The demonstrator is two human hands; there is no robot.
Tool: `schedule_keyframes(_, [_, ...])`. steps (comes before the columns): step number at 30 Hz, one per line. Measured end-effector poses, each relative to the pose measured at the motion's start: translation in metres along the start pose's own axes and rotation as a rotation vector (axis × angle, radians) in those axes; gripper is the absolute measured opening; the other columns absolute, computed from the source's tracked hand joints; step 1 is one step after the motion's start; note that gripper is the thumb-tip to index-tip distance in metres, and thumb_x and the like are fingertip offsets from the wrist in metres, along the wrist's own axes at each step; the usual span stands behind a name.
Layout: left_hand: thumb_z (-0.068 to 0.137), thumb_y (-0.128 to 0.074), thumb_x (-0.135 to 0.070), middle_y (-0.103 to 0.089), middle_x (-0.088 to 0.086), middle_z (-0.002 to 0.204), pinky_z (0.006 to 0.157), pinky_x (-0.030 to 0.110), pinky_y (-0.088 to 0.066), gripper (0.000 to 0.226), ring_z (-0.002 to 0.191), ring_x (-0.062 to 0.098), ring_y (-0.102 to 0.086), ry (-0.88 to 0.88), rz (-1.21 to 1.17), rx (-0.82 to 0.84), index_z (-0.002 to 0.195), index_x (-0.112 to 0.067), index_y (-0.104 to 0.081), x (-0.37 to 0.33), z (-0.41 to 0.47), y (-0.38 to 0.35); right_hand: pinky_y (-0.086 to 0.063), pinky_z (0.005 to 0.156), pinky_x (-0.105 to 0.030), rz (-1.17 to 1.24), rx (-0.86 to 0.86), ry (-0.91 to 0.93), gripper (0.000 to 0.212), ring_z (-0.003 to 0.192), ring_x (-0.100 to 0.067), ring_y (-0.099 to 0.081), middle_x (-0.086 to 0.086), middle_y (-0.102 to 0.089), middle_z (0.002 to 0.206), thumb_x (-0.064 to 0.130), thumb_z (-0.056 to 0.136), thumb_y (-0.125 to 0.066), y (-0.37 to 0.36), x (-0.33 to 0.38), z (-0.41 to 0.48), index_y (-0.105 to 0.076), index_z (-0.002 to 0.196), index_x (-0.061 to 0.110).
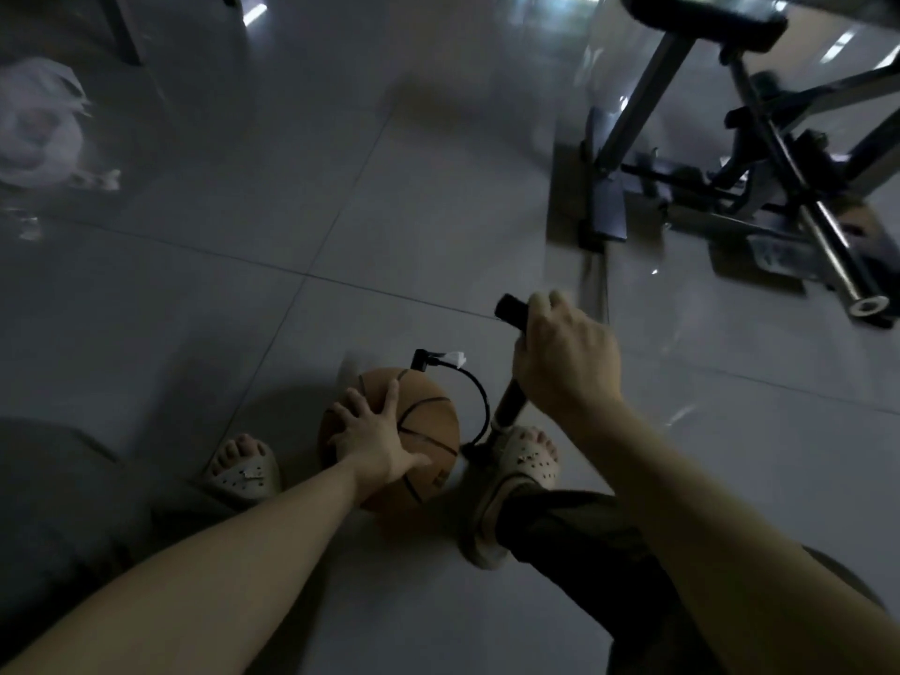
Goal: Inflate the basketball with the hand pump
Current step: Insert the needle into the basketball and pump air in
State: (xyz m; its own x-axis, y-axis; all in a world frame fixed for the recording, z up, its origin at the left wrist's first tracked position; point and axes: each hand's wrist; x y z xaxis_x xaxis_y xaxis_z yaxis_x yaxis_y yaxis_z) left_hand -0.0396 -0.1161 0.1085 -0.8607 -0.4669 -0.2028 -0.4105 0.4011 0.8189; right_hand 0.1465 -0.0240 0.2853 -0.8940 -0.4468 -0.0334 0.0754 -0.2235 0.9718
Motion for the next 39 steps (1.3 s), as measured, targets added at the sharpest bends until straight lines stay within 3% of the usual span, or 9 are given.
schedule_keyframes(2, [0.071, -0.064, -0.081, 0.016, 0.030, 0.161, 0.105, 0.065, -0.040, 0.131, 0.146, 0.057, 0.004, 0.003, 0.020, -0.019, 0.154, -0.034, 0.026, -0.001, 0.001, -0.006, -0.040, 0.046, -0.032, -0.075, 0.000, 0.005, 0.006, 0.059, -0.016, -0.044, -0.003, -0.049, 0.084, 0.017, 0.092, -0.052, -0.010, 0.010, -0.015, -0.048, 0.095, 0.015])
schedule_keyframes(5, [0.073, -0.061, -0.082, 0.019, 0.030, 0.160, 0.105, 0.065, -0.040, 0.130, 0.147, 0.056, 0.005, 0.025, 0.057, -0.010, 0.152, -0.033, 0.030, -0.003, 0.003, -0.008, -0.026, 0.050, -0.031, -0.102, 0.001, 0.018, 0.004, 0.060, -0.015, -0.034, -0.004, -0.047, 0.082, 0.017, 0.090, -0.048, -0.042, 0.019, -0.036, -0.047, 0.093, 0.015])
schedule_keyframes(11, [0.072, -0.062, -0.082, 0.018, 0.029, 0.161, 0.103, 0.066, -0.041, 0.130, 0.147, 0.056, 0.004, 0.045, 0.086, -0.024, 0.152, -0.034, 0.028, -0.014, 0.010, -0.007, -0.033, 0.048, -0.031, -0.073, 0.071, 0.108, 0.010, 0.059, -0.017, -0.036, -0.005, -0.045, 0.080, 0.012, 0.087, -0.056, -0.090, 0.026, -0.055, -0.048, 0.091, 0.014])
schedule_keyframes(14, [0.072, -0.062, -0.081, 0.017, 0.028, 0.161, 0.103, 0.067, -0.040, 0.128, 0.147, 0.056, 0.003, 0.040, 0.073, -0.032, 0.153, -0.035, 0.025, -0.015, 0.011, -0.006, -0.031, 0.049, -0.032, -0.071, 0.097, 0.095, 0.004, 0.060, -0.020, -0.040, -0.007, -0.047, 0.081, 0.014, 0.089, -0.048, -0.111, 0.018, -0.061, -0.048, 0.092, 0.014])
schedule_keyframes(19, [0.072, -0.063, -0.080, 0.014, 0.030, 0.161, 0.101, 0.069, -0.040, 0.128, 0.145, 0.059, 0.003, 0.022, 0.093, -0.046, 0.154, -0.033, 0.023, -0.021, 0.017, -0.006, -0.031, 0.053, -0.032, -0.067, 0.173, 0.016, 0.012, 0.066, -0.022, -0.044, -0.008, -0.048, 0.086, 0.018, 0.089, -0.039, -0.133, 0.008, -0.064, -0.047, 0.097, 0.012])
schedule_keyframes(26, [0.076, -0.065, -0.075, 0.017, 0.028, 0.161, 0.103, 0.072, -0.036, 0.124, 0.145, 0.057, 0.006, 0.051, 0.048, 0.008, 0.154, -0.036, 0.023, -0.022, 0.019, 0.004, -0.029, 0.052, -0.030, -0.013, 0.229, 0.016, 0.018, 0.063, -0.019, -0.039, -0.007, -0.048, 0.086, 0.009, 0.081, -0.062, -0.100, 0.007, -0.058, -0.050, 0.095, 0.012])
schedule_keyframes(33, [0.071, -0.066, -0.077, 0.016, 0.031, 0.159, 0.098, 0.075, -0.037, 0.128, 0.142, 0.061, 0.005, 0.021, 0.045, -0.002, 0.155, -0.034, 0.020, -0.025, 0.015, 0.000, -0.010, 0.045, -0.024, 0.013, -0.024, 0.006, 0.015, 0.050, -0.016, -0.031, 0.000, -0.046, 0.080, 0.025, 0.086, -0.060, -0.009, 0.012, -0.025, -0.051, 0.092, 0.014])
schedule_keyframes(36, [0.073, -0.066, -0.075, 0.018, 0.033, 0.158, 0.099, 0.076, -0.036, 0.127, 0.142, 0.062, 0.005, 0.026, 0.052, 0.005, 0.155, -0.032, 0.021, -0.027, 0.015, 0.000, -0.009, 0.043, -0.022, -0.052, 0.088, 0.033, 0.016, 0.048, -0.010, -0.024, 0.001, -0.043, 0.081, 0.028, 0.090, -0.059, -0.023, 0.017, -0.044, -0.050, 0.096, 0.015])
schedule_keyframes(39, [0.074, -0.067, -0.074, 0.020, 0.031, 0.158, 0.100, 0.074, -0.036, 0.128, 0.144, 0.060, 0.007, 0.059, 0.057, 0.030, 0.155, -0.033, 0.023, -0.028, 0.016, 0.004, -0.016, 0.040, -0.023, -0.076, 0.170, 0.001, 0.015, 0.049, -0.011, -0.030, 0.001, -0.040, 0.081, 0.026, 0.093, -0.057, -0.058, 0.011, -0.057, -0.046, 0.097, 0.016])
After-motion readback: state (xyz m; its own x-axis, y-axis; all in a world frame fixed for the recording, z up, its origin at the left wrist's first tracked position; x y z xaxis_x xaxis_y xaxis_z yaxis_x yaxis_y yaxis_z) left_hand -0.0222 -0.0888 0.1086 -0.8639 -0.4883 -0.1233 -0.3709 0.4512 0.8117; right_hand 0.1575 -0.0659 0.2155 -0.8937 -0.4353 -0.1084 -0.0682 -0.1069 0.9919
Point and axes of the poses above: each hand's wrist, its own z-axis towards the middle knuckle, its own y-axis out of the back of the hand, x = y × z
